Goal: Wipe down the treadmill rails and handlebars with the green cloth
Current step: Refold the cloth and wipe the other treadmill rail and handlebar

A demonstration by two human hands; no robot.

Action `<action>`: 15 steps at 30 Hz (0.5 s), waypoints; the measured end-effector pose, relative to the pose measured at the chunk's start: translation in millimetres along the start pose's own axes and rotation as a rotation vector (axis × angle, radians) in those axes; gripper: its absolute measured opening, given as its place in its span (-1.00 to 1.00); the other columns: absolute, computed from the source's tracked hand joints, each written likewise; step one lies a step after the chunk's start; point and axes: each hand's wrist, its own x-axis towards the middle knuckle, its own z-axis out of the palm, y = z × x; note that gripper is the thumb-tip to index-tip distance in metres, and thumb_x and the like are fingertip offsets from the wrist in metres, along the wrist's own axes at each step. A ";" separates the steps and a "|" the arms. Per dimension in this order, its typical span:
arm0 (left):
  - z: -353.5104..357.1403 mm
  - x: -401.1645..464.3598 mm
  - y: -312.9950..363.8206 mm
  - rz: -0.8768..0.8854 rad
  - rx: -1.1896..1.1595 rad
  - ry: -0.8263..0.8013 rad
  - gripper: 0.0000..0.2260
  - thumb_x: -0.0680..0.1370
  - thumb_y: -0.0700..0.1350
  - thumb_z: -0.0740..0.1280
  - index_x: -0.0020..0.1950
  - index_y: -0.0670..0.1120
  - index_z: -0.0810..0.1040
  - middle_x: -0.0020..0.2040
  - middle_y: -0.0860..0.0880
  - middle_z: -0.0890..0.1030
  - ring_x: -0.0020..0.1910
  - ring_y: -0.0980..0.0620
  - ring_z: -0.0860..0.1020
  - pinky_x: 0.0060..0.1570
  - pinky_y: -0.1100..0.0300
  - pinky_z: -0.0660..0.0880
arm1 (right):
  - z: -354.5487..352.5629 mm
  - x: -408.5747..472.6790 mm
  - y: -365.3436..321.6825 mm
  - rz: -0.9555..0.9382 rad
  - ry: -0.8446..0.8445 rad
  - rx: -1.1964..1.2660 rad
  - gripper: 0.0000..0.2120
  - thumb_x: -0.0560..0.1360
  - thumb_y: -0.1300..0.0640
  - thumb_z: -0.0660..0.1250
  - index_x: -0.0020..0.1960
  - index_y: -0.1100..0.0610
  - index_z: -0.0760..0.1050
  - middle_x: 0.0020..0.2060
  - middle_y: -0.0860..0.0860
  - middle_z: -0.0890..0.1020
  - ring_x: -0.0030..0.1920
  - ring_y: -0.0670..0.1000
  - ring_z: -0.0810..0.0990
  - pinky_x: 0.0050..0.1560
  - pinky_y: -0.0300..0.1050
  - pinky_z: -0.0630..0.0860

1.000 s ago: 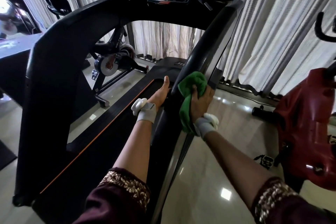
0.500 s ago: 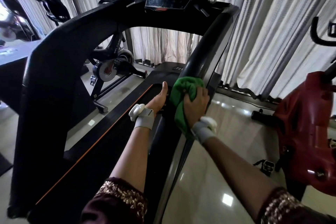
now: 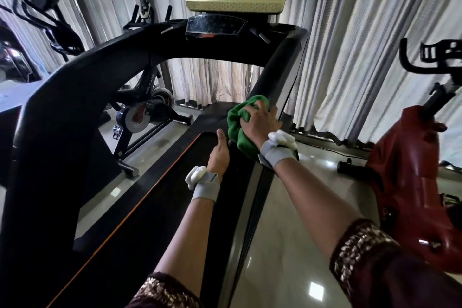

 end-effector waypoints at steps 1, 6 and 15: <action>-0.6 3.0 -2.0 0.005 -0.052 0.012 -0.05 0.35 0.56 -0.13 0.38 -0.10 0.46 0.35 -0.19 0.50 0.34 -0.17 0.46 0.42 -0.06 0.31 | 2.3 -11.0 -0.7 -0.012 -0.005 0.003 -0.64 0.51 -0.13 0.23 0.27 -0.06 0.45 0.38 -0.04 0.29 0.32 0.21 0.24 0.18 0.18 0.35; 4.7 13.1 -1.0 0.003 -0.150 0.045 0.04 0.24 0.62 -0.14 0.36 -0.09 0.48 0.30 -0.18 0.54 0.30 -0.17 0.49 0.38 -0.08 0.37 | 21.6 -54.4 6.6 -0.097 0.072 -0.004 -0.64 0.49 -0.17 0.23 0.24 -0.10 0.47 0.38 -0.11 0.32 0.28 0.17 0.29 0.15 0.14 0.36; 6.9 12.2 3.0 -0.014 -0.132 0.059 0.09 0.19 0.64 -0.20 0.40 -0.06 0.44 0.36 -0.19 0.49 0.34 -0.18 0.45 0.42 -0.08 0.31 | 16.2 -26.8 -2.9 -0.058 0.124 0.002 -0.62 0.48 -0.17 0.24 0.20 0.01 0.51 0.28 -0.09 0.45 0.28 0.18 0.30 0.19 0.17 0.27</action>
